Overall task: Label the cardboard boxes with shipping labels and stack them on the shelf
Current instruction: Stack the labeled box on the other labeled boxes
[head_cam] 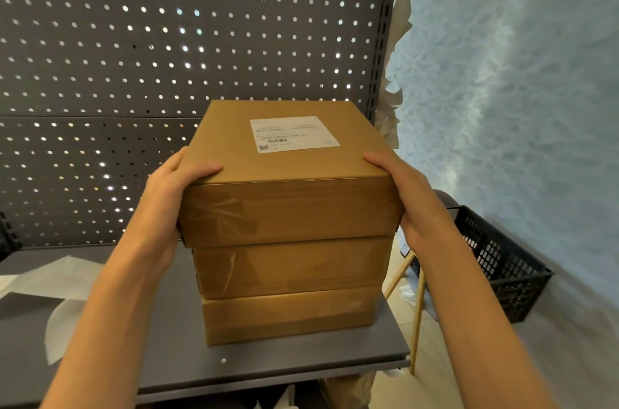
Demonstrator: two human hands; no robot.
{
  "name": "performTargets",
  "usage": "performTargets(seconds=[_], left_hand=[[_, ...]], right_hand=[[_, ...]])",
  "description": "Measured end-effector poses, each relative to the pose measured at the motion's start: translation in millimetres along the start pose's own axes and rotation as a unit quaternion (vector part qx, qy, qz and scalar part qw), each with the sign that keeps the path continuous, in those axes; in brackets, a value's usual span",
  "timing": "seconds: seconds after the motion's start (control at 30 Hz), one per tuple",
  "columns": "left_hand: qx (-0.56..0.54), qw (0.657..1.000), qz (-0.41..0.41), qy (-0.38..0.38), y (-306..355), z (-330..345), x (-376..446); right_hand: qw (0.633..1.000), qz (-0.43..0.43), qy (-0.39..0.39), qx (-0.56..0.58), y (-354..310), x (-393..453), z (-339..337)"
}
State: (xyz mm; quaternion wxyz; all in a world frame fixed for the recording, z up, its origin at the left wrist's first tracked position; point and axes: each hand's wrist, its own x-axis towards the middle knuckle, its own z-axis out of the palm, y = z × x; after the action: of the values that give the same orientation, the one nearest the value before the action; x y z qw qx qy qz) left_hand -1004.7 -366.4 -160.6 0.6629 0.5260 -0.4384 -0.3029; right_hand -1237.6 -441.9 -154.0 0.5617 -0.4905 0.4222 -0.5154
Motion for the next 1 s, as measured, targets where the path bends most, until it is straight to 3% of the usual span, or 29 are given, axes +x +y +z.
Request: performTargets(seconds=[0.77,1.0], left_hand=[[-0.005,0.996,-0.07,0.053,-4.1,5.6,8.4],[0.144,0.983,0.047,0.1,1.1,-1.8,3.2]], right_hand=[[0.998,0.017,-0.02,-0.049,1.6,11.1,-3.4],[0.995,-0.019,-0.04,-0.093,-2.6,2.9,-9.4]])
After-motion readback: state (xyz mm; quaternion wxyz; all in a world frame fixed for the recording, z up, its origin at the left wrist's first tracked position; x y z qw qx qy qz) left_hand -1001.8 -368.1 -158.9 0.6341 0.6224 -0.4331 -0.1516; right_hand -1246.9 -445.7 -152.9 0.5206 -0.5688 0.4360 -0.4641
